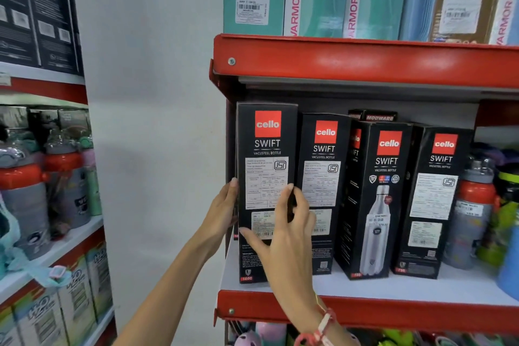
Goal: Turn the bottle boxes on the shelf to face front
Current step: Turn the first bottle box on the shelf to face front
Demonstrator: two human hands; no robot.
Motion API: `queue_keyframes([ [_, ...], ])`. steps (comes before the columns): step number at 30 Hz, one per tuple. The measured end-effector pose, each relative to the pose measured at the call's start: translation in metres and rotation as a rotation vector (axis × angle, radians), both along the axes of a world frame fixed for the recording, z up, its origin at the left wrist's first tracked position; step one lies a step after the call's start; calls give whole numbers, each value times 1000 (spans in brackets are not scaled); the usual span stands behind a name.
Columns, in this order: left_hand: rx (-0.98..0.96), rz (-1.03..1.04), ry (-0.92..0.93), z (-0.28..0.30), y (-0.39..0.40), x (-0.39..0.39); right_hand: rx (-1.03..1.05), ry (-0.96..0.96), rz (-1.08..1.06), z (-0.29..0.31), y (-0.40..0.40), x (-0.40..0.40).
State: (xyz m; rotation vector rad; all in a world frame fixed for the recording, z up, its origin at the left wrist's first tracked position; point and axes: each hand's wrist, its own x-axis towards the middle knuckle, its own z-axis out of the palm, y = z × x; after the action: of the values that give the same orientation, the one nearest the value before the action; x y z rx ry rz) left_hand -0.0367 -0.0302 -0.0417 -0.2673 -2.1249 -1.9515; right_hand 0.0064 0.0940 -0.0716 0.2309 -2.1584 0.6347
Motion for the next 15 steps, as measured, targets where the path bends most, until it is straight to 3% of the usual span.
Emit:
queue_keyframes([
  [6, -12, 4, 99, 18, 2, 39, -32, 5, 66, 29, 11, 27],
  [15, -197, 56, 267, 12, -20, 70, -273, -323, 625, 49, 42, 5],
])
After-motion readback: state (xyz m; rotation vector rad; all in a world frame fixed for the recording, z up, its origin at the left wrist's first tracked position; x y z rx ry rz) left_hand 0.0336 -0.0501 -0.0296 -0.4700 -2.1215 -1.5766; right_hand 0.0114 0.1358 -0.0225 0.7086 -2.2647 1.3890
